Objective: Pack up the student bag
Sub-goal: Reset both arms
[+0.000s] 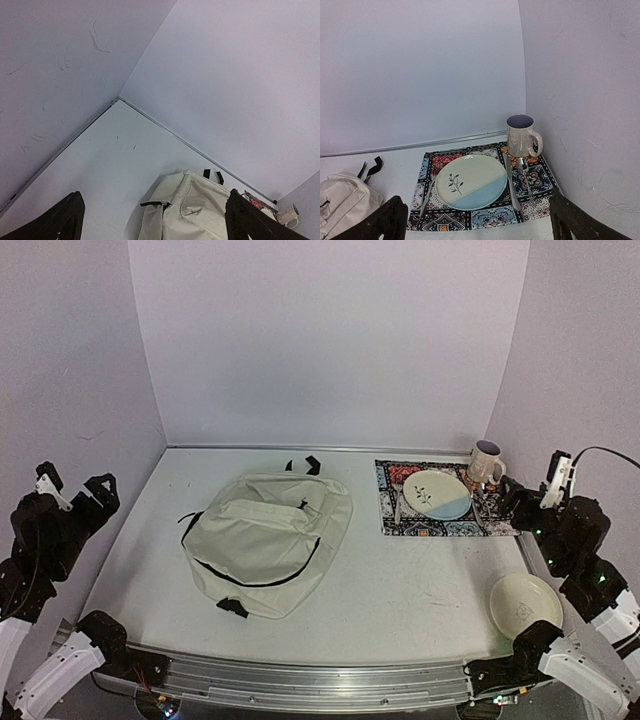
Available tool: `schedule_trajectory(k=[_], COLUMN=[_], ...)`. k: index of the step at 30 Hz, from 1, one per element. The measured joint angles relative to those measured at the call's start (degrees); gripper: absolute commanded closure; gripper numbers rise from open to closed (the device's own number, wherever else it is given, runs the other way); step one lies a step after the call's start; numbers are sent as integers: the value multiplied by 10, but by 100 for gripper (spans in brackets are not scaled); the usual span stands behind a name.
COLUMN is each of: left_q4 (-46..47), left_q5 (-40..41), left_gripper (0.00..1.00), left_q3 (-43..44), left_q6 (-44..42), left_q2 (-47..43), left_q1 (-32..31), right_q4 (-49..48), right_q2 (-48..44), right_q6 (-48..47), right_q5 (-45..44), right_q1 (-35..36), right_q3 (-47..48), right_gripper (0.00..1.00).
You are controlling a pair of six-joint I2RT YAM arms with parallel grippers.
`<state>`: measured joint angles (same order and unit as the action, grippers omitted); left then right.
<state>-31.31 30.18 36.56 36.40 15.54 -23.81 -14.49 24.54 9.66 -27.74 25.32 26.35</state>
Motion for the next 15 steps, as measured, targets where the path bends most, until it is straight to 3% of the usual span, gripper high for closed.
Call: schedule_trajectory(k=[15], left_q4=[-2], left_q5=[10], left_gripper=[1], left_q3=[0], left_q6=[0], left_q2=[-3], left_q1=[0], right_q4=[-19], right_q2=[-24], right_q6=[-5], right_q5=[-15], right_q1=[0], right_q3=[-9], right_gripper=[2])
